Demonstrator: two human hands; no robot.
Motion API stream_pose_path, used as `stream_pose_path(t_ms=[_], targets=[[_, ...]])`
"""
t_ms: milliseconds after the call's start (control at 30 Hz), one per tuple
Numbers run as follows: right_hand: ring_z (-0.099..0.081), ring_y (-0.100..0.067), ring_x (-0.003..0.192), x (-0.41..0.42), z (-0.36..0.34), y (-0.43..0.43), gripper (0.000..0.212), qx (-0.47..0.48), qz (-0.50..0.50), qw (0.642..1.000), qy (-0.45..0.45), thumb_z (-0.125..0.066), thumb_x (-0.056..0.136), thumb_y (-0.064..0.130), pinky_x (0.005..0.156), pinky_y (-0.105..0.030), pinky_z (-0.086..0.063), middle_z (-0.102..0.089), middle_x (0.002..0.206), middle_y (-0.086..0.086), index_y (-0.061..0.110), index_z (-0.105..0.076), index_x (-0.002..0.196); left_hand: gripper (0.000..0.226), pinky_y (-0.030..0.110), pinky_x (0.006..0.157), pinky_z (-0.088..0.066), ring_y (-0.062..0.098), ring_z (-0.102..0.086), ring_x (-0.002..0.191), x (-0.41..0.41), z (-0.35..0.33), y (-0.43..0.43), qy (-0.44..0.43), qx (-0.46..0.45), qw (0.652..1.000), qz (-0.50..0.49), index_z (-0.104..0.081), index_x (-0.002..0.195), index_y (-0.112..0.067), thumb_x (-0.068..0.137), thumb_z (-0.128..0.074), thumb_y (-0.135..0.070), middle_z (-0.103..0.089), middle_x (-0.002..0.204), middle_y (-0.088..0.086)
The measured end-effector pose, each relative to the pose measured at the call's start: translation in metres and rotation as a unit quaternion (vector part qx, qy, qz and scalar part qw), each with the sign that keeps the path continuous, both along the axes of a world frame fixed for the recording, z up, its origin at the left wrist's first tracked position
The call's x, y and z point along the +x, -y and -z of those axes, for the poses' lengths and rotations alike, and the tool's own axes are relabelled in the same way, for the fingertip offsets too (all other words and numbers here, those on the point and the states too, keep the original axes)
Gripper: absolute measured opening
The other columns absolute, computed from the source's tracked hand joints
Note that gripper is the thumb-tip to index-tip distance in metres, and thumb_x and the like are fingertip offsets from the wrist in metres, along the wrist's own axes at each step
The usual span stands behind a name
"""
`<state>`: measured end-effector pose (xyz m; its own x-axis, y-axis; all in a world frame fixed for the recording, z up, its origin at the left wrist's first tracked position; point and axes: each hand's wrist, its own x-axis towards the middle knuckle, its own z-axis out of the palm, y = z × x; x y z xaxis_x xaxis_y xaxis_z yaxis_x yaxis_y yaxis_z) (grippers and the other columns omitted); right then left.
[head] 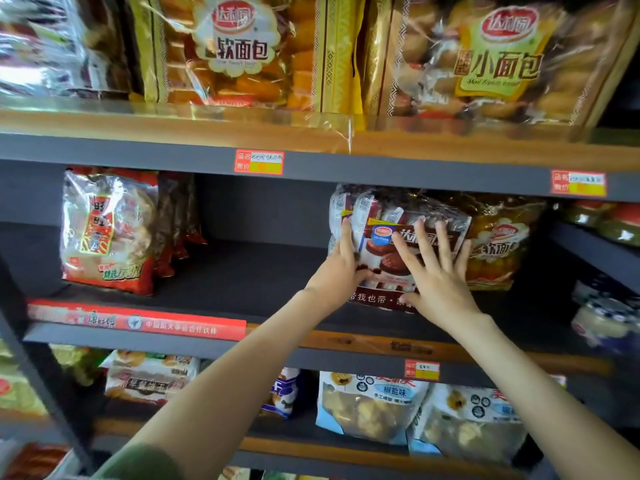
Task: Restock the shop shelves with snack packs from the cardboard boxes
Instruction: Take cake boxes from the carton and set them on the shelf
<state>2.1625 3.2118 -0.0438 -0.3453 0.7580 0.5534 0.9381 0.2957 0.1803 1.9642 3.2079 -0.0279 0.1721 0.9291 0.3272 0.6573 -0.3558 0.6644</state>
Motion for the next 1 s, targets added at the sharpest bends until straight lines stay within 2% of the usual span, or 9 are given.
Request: stream_pose_path(t_ms=[67, 133, 267, 367, 533, 633, 733, 867, 1000], targets=[[0.022, -0.032, 0.145, 0.0, 0.003, -0.002, 0.142, 0.02, -0.006, 0.999, -0.025, -0.091, 0.059, 0.027, 0.103, -0.077, -0.012, 0.029, 0.157, 0.001, 0.03, 0.017, 0.151, 0.098, 0.035, 0.1, -0.046, 0.026, -0.056, 0.119, -0.002, 0.001, 0.0, -0.021, 0.01, 1.0, 0.0, 0.017, 0.151, -0.016, 0.094, -0.062, -0.022, -0.04, 0.148, 0.014], [0.021, -0.032, 0.145, 0.0, 0.006, -0.001, 0.142, 0.034, -0.02, 0.999, -0.032, -0.091, 0.059, 0.025, 0.102, -0.076, -0.017, 0.027, 0.157, 0.0, 0.029, 0.017, 0.151, 0.098, 0.038, 0.094, -0.051, 0.024, -0.063, 0.109, -0.004, 0.005, -0.001, -0.023, 0.016, 1.0, -0.01, 0.014, 0.152, -0.015, 0.093, -0.063, -0.023, -0.049, 0.141, 0.013], [0.018, -0.033, 0.145, -0.009, 0.007, 0.001, 0.127, 0.051, -0.051, 0.997, 0.006, -0.085, 0.068, 0.021, 0.105, -0.069, -0.011, 0.023, 0.158, -0.004, 0.031, 0.009, 0.152, 0.091, 0.04, 0.098, -0.049, 0.024, -0.057, 0.12, -0.022, 0.012, 0.006, 0.009, 0.025, 0.999, -0.019, 0.007, 0.153, -0.016, 0.093, -0.061, -0.021, -0.041, 0.148, 0.011], [0.017, -0.032, 0.146, -0.021, 0.004, 0.001, 0.12, 0.037, -0.045, 0.997, 0.055, -0.081, 0.073, 0.02, 0.108, -0.065, -0.007, 0.017, 0.159, -0.003, 0.033, 0.007, 0.152, 0.092, 0.035, 0.1, -0.048, 0.021, -0.056, 0.121, -0.039, 0.013, 0.01, -0.005, 0.023, 0.999, -0.04, 0.014, 0.152, -0.016, 0.095, -0.059, -0.021, -0.039, 0.15, 0.008], [0.032, -0.026, 0.141, -0.035, 0.004, 0.005, 0.122, 0.005, 0.001, 1.0, 0.03, -0.076, 0.078, 0.017, 0.108, -0.067, 0.001, 0.036, 0.152, 0.006, 0.038, 0.021, 0.148, 0.095, 0.041, 0.096, -0.048, 0.028, -0.057, 0.115, -0.04, 0.008, 0.01, -0.084, 0.02, 0.993, -0.074, 0.022, 0.15, -0.015, 0.097, -0.056, -0.026, -0.045, 0.143, 0.013], [0.02, -0.032, 0.145, -0.037, 0.012, 0.013, 0.117, 0.024, 0.003, 1.0, -0.009, -0.078, 0.074, 0.011, 0.108, -0.069, -0.003, 0.016, 0.16, -0.003, 0.031, 0.007, 0.152, 0.093, 0.039, 0.089, -0.05, 0.029, -0.064, 0.101, -0.041, 0.006, 0.014, -0.074, 0.014, 0.997, -0.021, 0.024, 0.149, -0.016, 0.098, -0.054, -0.021, -0.049, 0.141, 0.013], [-0.003, -0.037, 0.145, -0.051, 0.013, 0.025, 0.099, 0.049, -0.005, 0.996, -0.081, -0.078, 0.074, 0.012, 0.11, -0.068, -0.008, -0.009, 0.158, -0.015, 0.021, -0.016, 0.15, 0.091, 0.038, 0.088, -0.051, 0.029, -0.065, 0.1, -0.045, 0.006, 0.015, -0.086, 0.023, 0.996, -0.011, 0.021, 0.15, -0.016, 0.098, -0.054, -0.022, -0.046, 0.145, 0.012], [-0.028, -0.036, 0.137, -0.09, 0.015, 0.058, 0.076, 0.089, -0.068, 0.982, -0.151, -0.073, 0.077, 0.013, 0.11, -0.059, -0.023, -0.03, 0.149, -0.019, 0.012, -0.033, 0.141, 0.084, 0.047, 0.092, -0.048, 0.036, -0.057, 0.113, -0.05, 0.013, 0.029, -0.072, 0.05, 0.995, -0.045, 0.005, 0.154, -0.017, 0.097, -0.054, -0.028, -0.036, 0.15, 0.012], [-0.036, -0.03, 0.128, -0.141, 0.043, 0.097, 0.064, 0.043, -0.204, 0.958, -0.197, -0.064, 0.078, 0.009, 0.102, -0.047, -0.033, -0.041, 0.142, -0.016, 0.009, -0.039, 0.137, 0.053, 0.041, 0.099, -0.042, 0.031, -0.051, 0.119, -0.076, 0.046, 0.075, 0.02, 0.16, 0.981, -0.11, -0.041, 0.142, -0.004, 0.092, -0.056, -0.013, -0.052, 0.135, 0.016]])
